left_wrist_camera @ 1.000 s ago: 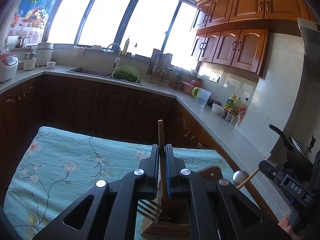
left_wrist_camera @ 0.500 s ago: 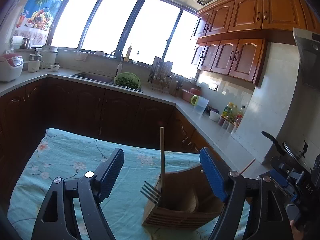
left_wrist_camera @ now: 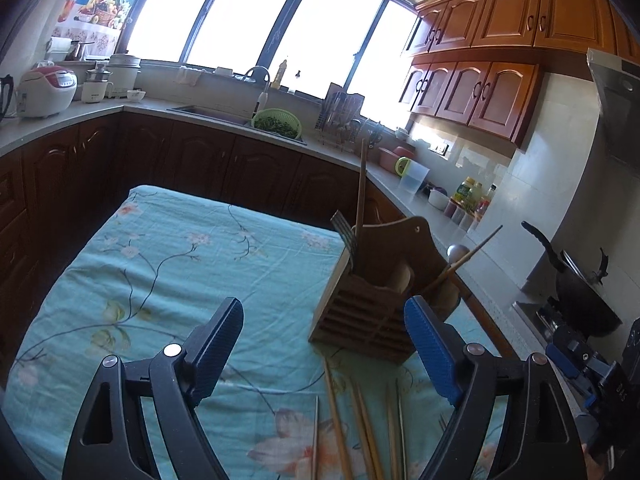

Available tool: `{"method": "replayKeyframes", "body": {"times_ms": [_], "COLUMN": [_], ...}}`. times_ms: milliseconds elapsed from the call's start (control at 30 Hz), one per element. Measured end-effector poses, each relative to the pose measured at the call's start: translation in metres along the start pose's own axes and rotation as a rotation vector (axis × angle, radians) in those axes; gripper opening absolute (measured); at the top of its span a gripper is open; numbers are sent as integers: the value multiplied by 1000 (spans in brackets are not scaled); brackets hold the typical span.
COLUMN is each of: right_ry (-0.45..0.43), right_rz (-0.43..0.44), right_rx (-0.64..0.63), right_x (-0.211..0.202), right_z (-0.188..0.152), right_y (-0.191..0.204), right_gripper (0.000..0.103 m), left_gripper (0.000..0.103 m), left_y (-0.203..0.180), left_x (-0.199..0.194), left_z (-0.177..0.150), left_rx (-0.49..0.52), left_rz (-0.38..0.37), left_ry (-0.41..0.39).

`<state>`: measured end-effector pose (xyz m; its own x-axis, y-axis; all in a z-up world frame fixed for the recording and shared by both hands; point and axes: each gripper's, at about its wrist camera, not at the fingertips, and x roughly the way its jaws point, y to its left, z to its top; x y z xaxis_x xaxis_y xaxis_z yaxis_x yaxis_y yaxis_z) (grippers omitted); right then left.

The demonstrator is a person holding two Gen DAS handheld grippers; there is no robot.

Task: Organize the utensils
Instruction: 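Open both tools and pull them back from the holder, then grasp a metal chopstick with the left tool while the right tool grasps another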

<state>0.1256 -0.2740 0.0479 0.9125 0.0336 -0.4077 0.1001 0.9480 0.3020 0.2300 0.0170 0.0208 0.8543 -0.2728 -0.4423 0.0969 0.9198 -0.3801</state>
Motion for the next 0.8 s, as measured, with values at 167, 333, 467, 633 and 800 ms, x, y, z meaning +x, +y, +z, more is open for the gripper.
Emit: {"method": "replayKeyframes", "body": {"times_ms": [167,333,467,633,800], "right_ry": [46,91,143,151,176], "right_rz": [-22,-18,-19,-23,-17], "right_rx": [-4,46,30,21,32], "right_x": [-15,-23,-20,-22,-17], "right_z": [-22,-46,-63,-69,-75], "right_y": [-5,-11,-8,-6,-8], "right_gripper": [101,101,101,101,100], "left_gripper": [83,83,83,83,82], "left_y": [10,15,14,11,6], "left_x": [-20,-37,-42,-49,-48], "left_z": [-17,-37,-49,-51,-55], "left_rx": [-46,-62,-65,-44,-15], "left_rz": [15,50,58,83,90], "left_ry": [49,70,110,120,138]}}
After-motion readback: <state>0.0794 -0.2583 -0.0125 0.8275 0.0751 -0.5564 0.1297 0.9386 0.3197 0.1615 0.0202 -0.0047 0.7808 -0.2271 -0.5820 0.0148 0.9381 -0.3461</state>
